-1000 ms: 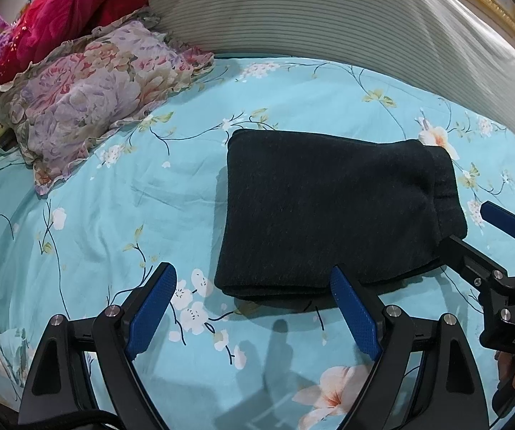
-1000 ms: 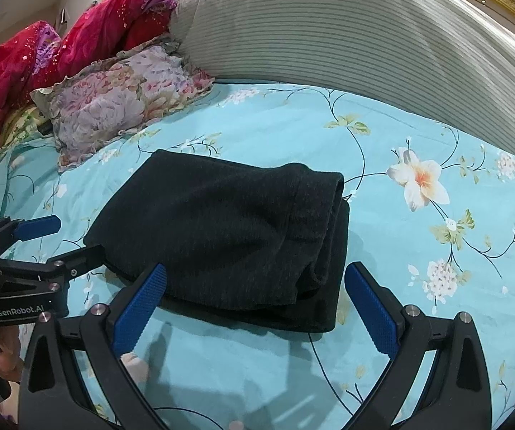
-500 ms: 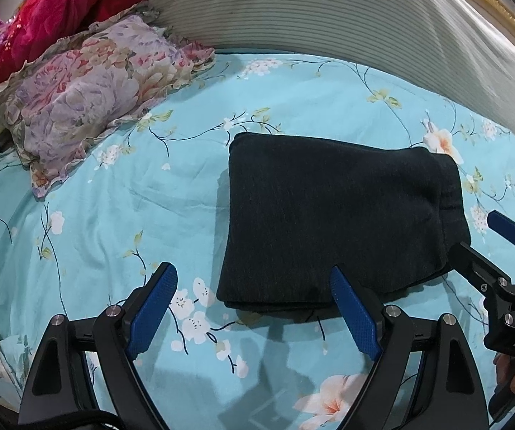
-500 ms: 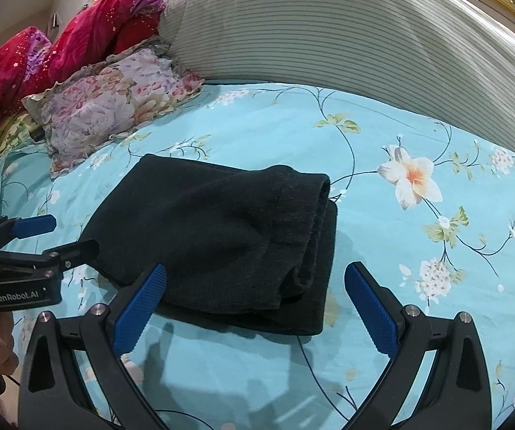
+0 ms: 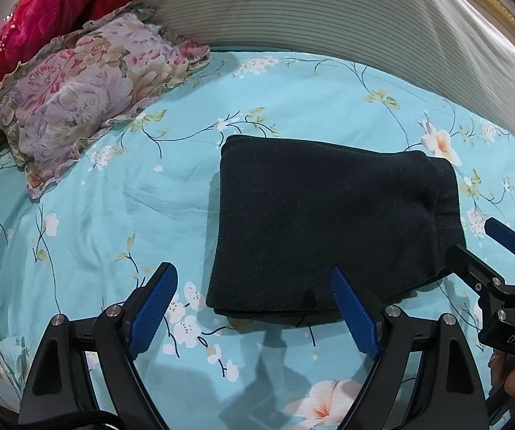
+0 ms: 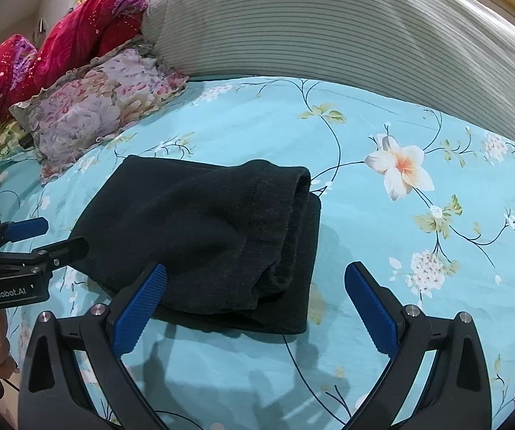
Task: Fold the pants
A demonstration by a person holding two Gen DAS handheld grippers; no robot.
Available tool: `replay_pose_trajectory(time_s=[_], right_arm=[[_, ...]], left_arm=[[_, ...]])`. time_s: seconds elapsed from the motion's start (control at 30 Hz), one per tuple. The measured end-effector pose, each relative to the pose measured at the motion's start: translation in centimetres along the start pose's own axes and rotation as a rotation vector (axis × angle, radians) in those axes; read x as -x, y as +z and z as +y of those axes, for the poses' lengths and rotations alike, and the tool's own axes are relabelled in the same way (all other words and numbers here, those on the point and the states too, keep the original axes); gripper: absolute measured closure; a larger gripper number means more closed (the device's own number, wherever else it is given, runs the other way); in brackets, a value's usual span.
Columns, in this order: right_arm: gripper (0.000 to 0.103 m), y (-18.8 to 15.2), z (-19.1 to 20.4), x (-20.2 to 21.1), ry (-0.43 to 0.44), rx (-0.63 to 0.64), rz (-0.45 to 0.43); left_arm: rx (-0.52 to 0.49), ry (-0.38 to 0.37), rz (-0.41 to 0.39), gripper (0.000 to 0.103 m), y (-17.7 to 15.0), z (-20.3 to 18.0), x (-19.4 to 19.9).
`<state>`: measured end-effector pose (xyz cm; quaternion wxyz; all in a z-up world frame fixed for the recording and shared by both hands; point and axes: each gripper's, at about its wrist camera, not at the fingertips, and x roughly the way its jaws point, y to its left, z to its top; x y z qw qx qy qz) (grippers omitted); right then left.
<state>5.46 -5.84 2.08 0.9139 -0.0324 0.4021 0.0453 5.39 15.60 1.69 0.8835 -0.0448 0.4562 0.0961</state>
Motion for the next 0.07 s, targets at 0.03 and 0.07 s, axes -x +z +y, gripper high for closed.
replay_pose_trajectory(time_s=[0.03, 0.07], right_arm=[[0.003, -0.03, -0.04, 0.0, 0.0, -0.004, 0.001], [0.003, -0.03, -0.14, -0.02, 0.0, -0.009, 0.003]], left_arm=[[0.003, -0.001, 0.001, 0.015, 0.05, 0.0, 0.0], [0.005, -0.002, 0.002, 0.015, 0.09, 0.0, -0.02]])
